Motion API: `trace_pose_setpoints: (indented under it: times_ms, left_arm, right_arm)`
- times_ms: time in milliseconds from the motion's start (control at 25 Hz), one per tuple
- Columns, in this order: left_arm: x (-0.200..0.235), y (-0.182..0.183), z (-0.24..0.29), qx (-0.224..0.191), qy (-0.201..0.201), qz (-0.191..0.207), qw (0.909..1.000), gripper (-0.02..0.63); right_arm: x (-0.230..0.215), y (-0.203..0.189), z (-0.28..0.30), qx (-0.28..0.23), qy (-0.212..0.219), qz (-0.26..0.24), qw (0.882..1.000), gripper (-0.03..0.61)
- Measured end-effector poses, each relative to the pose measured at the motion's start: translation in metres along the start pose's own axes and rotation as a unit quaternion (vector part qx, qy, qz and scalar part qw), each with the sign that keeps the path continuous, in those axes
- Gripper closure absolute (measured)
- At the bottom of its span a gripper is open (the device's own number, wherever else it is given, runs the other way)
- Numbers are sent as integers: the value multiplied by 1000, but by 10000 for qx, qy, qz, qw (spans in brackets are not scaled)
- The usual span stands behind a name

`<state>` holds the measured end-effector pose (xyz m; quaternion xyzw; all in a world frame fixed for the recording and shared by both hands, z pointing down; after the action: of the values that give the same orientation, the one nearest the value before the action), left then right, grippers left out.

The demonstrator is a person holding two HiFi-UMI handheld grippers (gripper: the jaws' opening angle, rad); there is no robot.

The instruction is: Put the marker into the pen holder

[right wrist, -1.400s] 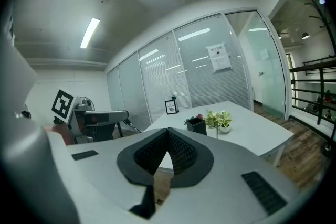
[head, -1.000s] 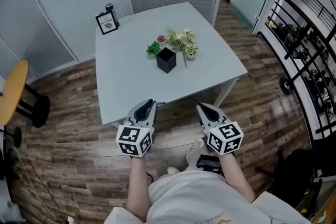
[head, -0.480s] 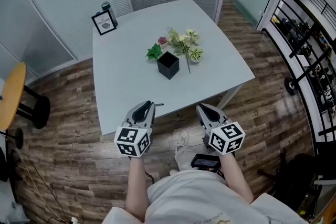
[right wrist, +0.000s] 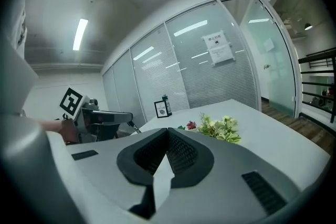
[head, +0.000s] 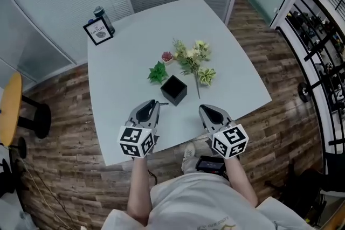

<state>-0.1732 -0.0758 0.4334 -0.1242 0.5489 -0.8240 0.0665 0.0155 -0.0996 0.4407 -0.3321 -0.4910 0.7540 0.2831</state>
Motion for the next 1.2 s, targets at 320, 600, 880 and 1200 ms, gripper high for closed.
trace_pose_setpoints:
  times_ms: [320, 600, 880, 1200]
  left_arm:
    - [31, 28, 67, 45, 84, 23, 10000, 566]
    - [37, 30, 97, 190, -56, 110, 9997, 566]
    - [41, 22, 118, 378, -248, 143, 9989, 566]
    - [34, 12, 136, 762, -473, 421, 9951, 566]
  right_arm:
    - [-52, 21, 51, 222, 34, -60, 9997, 561]
    - [-72, 19, 65, 343, -91, 34, 9994, 561]
    - [-80, 24, 67, 346, -241, -13, 9991, 561]
    - [-84, 18, 72, 413, -307, 149, 9986, 561]
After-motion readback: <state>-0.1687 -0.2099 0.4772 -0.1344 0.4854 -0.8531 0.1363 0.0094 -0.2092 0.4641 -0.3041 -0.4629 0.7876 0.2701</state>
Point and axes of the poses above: the fingertips, and each gripper's own axes: z forward along the fingers, x to its left, y out of its top, the point moved 3 cm from there along -z, backward along the fingers, and after that the axes turned 3 degrees about x, right-handed, at the moved point
